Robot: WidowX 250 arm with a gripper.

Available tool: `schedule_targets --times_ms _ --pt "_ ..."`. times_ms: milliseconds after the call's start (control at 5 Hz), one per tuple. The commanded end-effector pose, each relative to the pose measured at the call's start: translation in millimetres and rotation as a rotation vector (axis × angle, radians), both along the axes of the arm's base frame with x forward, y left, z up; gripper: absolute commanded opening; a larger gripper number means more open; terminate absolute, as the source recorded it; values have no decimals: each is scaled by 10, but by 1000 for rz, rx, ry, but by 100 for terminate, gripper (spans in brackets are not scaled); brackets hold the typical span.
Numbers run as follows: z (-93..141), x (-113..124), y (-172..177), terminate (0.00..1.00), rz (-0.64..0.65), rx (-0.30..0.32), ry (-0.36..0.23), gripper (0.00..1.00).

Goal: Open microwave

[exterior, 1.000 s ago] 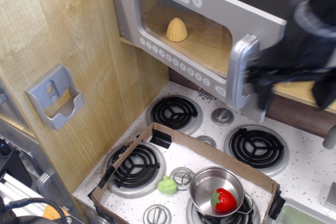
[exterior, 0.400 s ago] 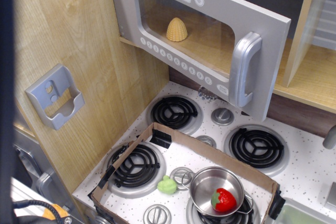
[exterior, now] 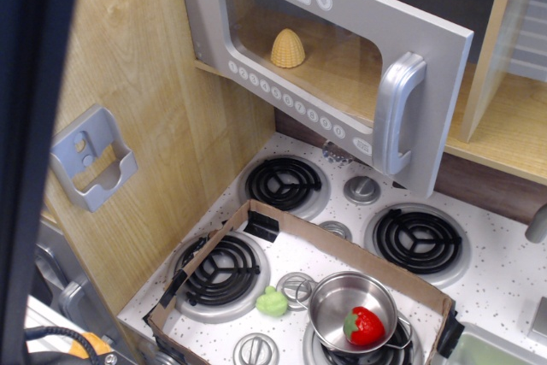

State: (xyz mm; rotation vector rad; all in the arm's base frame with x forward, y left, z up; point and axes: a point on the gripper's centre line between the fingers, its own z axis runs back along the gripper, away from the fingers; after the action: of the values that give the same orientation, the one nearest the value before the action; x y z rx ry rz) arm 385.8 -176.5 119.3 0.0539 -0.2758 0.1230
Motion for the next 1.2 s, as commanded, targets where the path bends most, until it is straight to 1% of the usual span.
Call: schedule_targets --times_ms 0,200,400,600,1000 --pt "86 -148 587 0 -87 4 -90 100" --pt "38 -302 829 0 -95 39 -110 100" --pt "30 -442 1044 0 -70 45 -94 100" --pt "27 -679 1211 0 -1 10 -71 100" --pt "-165 -1032 1477 0 60 -27 -22 100"
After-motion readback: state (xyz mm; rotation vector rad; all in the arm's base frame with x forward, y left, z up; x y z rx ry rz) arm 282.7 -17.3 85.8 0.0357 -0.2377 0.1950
